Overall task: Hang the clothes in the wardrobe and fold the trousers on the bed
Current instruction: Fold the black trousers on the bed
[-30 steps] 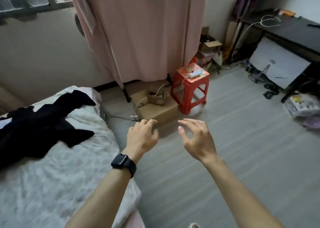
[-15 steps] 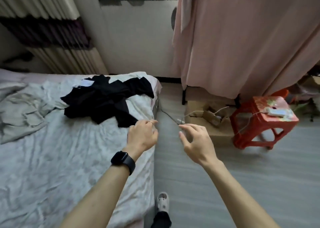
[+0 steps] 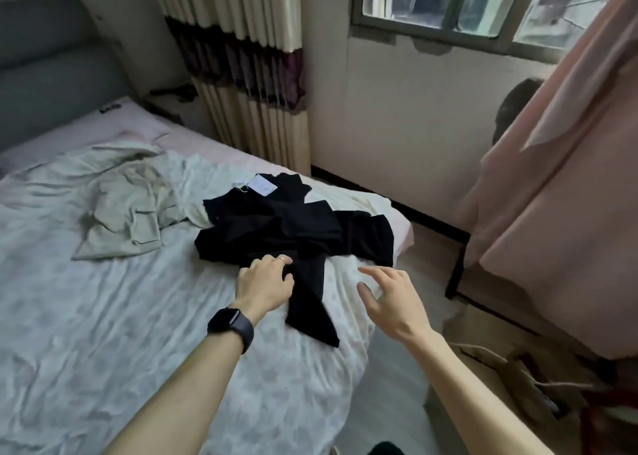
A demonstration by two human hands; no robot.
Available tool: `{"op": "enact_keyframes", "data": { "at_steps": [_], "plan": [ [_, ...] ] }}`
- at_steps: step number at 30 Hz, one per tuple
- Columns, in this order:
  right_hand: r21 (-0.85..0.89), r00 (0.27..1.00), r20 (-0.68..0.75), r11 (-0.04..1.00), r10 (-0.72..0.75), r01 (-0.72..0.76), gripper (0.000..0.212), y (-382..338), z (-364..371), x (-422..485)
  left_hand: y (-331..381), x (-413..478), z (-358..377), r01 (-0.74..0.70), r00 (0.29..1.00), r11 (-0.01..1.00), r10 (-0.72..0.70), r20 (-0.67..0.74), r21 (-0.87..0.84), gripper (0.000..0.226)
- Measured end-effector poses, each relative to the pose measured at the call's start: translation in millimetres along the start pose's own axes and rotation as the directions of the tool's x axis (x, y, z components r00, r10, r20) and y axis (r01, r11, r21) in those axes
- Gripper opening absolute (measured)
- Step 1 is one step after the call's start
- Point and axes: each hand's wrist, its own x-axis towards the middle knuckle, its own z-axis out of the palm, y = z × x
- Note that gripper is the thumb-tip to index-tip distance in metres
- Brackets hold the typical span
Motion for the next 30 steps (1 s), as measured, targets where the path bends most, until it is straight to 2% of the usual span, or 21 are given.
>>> {"op": "enact_keyframes", "data": {
  "at_steps": [5, 10, 14, 16, 20, 22, 24, 27, 30],
  "plan": [
    [-0.009, 0.989, 0.131, 0.998, -0.061, 0.063, 0.042, 2.6, 17.4, 93.3, -23.4, 70.4, -4.6, 0.112, 0.993, 0.993, -0.111, 0.034, -0.029, 0.045],
    [0.015, 0.949, 0.278, 0.988, -0.15, 0.152, 0.046, -5.2, 59.1, 218.9, -59.8, 161.0, -1.1, 0.28, 0.959, 0.96, -0.277, 0.061, -0.028, 0.046],
    [0.003, 0.885, 0.43, 0.98, -0.179, 0.197, 0.052, -6.7, 96.7, 307.2, -86.5, 220.7, 12.8, 0.465, 0.881, 0.88, -0.451, 0.143, -0.092, 0.051],
    [0.001, 0.834, 0.515, 0.973, -0.199, 0.232, 0.058, -8.0, 126.5, 351.1, -105.8, 251.1, 25.1, 0.564, 0.82, 0.82, -0.542, 0.182, -0.097, 0.057],
    [-0.059, 0.753, 0.617, 0.941, -0.227, 0.332, 0.072, -12.6, 193.6, 422.9, -138.1, 302.2, 55.0, 0.678, 0.725, 0.733, -0.657, 0.208, -0.049, 0.074],
    [-0.089, 0.743, 0.631, 0.93, -0.225, 0.357, 0.079, -16.0, 225.0, 443.7, -150.6, 318.5, 70.8, 0.695, 0.705, 0.719, -0.676, 0.213, -0.021, 0.078],
    [-0.109, 0.747, 0.614, 0.91, -0.255, 0.4, 0.082, -22.4, 252.6, 459.1, -161.6, 332.0, 80.2, 0.684, 0.712, 0.729, -0.672, 0.205, 0.015, 0.066],
    [-0.102, 0.727, 0.589, 0.86, -0.352, 0.5, 0.082, -33.6, 288.6, 478.5, -176.1, 349.9, 79.0, 0.663, 0.745, 0.748, -0.659, 0.104, -0.014, 0.034],
    [-0.037, 0.716, 0.555, 0.847, -0.424, 0.531, 0.074, -44.8, 293.2, 481.8, -168.4, 351.4, 64.3, 0.564, 0.824, 0.815, -0.566, 0.024, -0.13, 0.033]
  ]
}}
